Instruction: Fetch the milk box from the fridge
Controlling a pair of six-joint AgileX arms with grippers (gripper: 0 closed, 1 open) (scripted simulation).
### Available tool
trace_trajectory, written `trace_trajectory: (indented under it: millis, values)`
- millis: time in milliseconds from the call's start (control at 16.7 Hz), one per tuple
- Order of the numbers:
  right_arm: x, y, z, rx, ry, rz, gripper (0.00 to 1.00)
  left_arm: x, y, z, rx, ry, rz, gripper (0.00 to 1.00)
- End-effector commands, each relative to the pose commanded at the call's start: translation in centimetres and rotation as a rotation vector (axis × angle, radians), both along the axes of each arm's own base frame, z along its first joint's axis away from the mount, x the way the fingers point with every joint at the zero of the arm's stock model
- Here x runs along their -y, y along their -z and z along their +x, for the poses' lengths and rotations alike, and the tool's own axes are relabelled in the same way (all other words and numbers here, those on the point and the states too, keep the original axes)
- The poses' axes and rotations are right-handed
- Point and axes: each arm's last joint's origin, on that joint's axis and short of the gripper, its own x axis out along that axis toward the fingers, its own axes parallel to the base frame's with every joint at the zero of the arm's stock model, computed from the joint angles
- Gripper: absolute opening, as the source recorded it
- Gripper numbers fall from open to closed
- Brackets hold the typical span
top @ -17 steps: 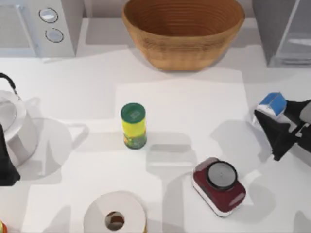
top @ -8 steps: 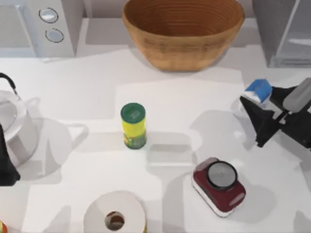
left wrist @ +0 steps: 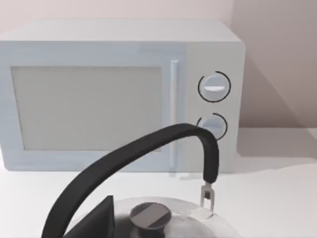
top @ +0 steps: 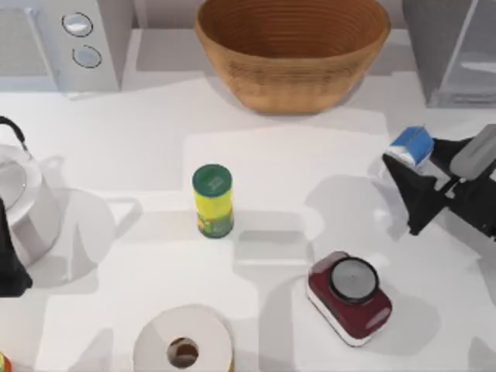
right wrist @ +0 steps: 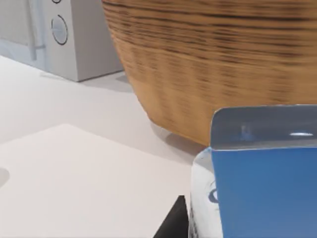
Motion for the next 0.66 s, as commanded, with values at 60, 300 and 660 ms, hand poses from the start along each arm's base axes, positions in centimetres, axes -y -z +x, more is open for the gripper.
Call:
trace_trajectory:
  millis: [60,300,660]
  values:
    - [0.0,0.0,0.0,0.0,0.0,0.0,0.68,0.0,0.0,0.0,0.0,0.0,0.0,1.0]
    - [0.0,0.0,0.0,0.0,0.0,0.0,0.98,0.0,0.0,0.0,0.0,0.0,0.0,1.0]
    - [0.0,0.0,0.0,0.0,0.0,0.0,1.0,0.0,0.0,0.0,0.0,0.0,0.0,1.0]
